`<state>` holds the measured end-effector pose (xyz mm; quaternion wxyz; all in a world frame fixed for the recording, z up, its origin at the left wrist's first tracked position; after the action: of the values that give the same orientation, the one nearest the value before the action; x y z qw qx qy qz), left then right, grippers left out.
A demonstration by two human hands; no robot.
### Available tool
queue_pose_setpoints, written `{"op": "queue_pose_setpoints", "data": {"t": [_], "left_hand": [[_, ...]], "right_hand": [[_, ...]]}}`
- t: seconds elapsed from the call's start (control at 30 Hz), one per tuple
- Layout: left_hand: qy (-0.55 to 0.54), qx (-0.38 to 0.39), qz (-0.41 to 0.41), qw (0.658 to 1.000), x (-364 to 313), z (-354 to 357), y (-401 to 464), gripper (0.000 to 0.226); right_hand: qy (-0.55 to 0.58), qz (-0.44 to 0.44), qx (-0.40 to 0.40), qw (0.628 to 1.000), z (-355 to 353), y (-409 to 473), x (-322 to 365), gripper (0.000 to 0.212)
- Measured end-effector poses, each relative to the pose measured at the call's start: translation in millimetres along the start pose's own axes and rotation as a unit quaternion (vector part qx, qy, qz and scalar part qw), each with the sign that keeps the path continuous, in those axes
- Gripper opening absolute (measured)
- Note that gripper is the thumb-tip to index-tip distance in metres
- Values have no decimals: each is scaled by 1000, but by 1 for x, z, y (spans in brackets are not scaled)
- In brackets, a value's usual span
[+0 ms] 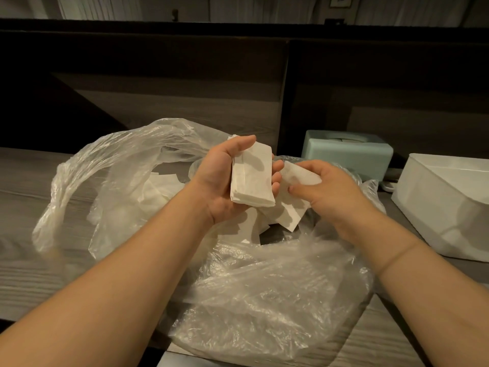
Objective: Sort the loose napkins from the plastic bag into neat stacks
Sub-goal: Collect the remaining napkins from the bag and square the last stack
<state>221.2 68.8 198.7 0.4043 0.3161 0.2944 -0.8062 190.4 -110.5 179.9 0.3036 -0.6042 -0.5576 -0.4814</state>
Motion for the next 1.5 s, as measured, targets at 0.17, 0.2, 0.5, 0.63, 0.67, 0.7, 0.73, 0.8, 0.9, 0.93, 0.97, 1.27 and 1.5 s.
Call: {"op": "queue_pose_setpoints", "data": {"t": [0.17,0.2,0.5,0.63,0.67,0.7,0.73,0.8,0.9,0.93,0.97,1.27,1.5], "left_hand": [[1,-2,0,1000,0,0,0,46],[3,-3,0,1000,0,0,1,47],[-2,-25,8,1000,1,-2,5,47],[19,-17,5,1000,4,0,4,48],[31,-7,5,999,5,1,4,47],[44,6,6,999,6,2,3,46],[55,19,7,998,7,3,2,44],[66,39,9,997,9,4,2,51],[74,47,10,996,12,3,6,72],[80,43,14,996,13,2,8,77],[85,37,21,995,13,2,9,81],[140,21,42,989,14,1,11,95],[169,51,57,983,16,2,5,54]], "right_hand": [[104,56,3,993,-4,2,4,43],[121,66,6,990,-5,1,5,38],[360,73,88,926,-25,-3,18,28],[386,-29,218,896,-26,-14,28,27],[368,-43,215,904,-23,-15,29,29],[336,-55,197,919,-19,-13,28,30],[299,-65,172,936,-15,-12,28,30],[241,-71,112,961,-9,-10,25,25],[207,-51,61,975,-3,-10,22,15],[201,-45,57,977,-2,-10,22,14],[196,-40,52,978,0,-11,22,13],[180,24,19,983,5,-10,20,10],[167,28,51,984,6,-12,21,15]]}}
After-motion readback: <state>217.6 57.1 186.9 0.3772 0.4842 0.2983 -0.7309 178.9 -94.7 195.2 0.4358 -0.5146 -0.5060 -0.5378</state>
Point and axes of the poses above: each hand's wrist, its own y-axis towards the middle knuckle, its own z-axis out of the palm, x = y × z, the point moved 1 cm from there along y, towards the middle knuckle, and after that the axes turned 1 degree about -x, right-handed, at the moved point
